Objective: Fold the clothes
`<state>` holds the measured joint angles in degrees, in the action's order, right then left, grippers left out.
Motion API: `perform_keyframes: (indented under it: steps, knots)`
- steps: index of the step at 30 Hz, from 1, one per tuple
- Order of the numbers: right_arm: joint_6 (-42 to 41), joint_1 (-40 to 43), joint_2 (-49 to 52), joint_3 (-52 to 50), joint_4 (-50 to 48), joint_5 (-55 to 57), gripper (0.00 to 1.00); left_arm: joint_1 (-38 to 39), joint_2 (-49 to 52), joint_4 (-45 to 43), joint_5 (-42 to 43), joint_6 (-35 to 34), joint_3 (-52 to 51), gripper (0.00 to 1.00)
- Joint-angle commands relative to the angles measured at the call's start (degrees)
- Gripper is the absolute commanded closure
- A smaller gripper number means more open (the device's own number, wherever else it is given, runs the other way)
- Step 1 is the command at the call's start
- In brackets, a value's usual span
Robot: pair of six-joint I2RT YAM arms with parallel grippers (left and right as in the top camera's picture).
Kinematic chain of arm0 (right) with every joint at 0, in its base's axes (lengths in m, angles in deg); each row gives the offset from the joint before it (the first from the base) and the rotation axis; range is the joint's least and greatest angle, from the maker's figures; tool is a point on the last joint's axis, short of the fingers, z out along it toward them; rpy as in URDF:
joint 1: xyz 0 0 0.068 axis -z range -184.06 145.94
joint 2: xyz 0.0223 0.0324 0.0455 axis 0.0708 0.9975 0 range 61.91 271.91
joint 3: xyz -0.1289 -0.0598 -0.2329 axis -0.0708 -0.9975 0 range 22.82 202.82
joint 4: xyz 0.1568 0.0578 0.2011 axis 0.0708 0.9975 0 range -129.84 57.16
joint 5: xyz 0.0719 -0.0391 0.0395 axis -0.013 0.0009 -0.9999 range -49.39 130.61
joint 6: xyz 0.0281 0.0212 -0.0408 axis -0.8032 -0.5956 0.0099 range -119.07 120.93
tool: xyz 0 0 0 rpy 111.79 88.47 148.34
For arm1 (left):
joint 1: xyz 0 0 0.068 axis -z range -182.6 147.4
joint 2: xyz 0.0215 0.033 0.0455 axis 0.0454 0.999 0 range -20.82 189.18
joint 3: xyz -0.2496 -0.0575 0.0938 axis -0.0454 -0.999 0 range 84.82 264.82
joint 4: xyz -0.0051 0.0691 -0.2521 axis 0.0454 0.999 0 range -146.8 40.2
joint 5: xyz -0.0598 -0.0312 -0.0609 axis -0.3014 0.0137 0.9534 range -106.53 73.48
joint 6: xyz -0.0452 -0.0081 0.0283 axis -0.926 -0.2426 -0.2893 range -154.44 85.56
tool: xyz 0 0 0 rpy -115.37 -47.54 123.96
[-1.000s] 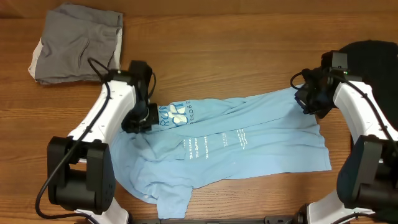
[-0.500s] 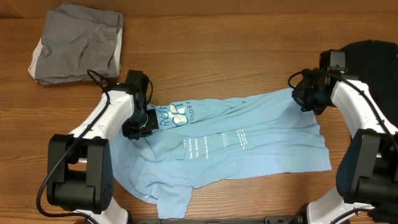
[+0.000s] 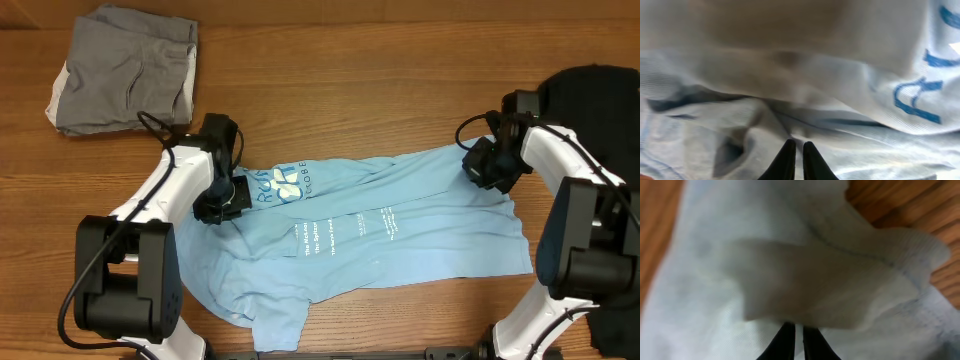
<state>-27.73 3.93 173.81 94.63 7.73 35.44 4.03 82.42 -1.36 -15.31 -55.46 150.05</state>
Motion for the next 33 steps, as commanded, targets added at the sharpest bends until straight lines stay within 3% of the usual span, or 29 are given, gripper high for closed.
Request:
perform_keyframes:
  steps: [1,16,23,27,29,33]
  knots:
    - [0.22,-0.15,0.44,-0.24,-0.44,3.58,0.89,-1.49,0.7,-0.68,-1.84,-0.85,-0.39,0.9]
    - [0.0,-0.11,0.46,-0.24,-0.31,4.72,0.87,-2.56,7.85,-6.29,3.37,0.04,-0.39,0.94]
    - [-2.62,-0.09,0.48,-0.24,1.84,8.33,0.87,-3.37,10.73,-6.86,-1.9,-1.97,-0.39,0.9]
    - [-4.74,-0.11,0.48,-0.24,2.89,8.98,0.9,-6.62,10.75,-6.23,-2.86,-2.38,-0.37,0.9]
    - [-6.25,-0.11,0.48,-0.24,3.74,8.94,0.96,-9.05,10.75,-5.99,-2.95,-2.38,-0.37,0.9]
    - [-7.21,-0.11,0.48,-0.24,4.83,8.96,0.96,-14.84,10.75,-5.55,-2.89,-2.34,-0.37,0.9]
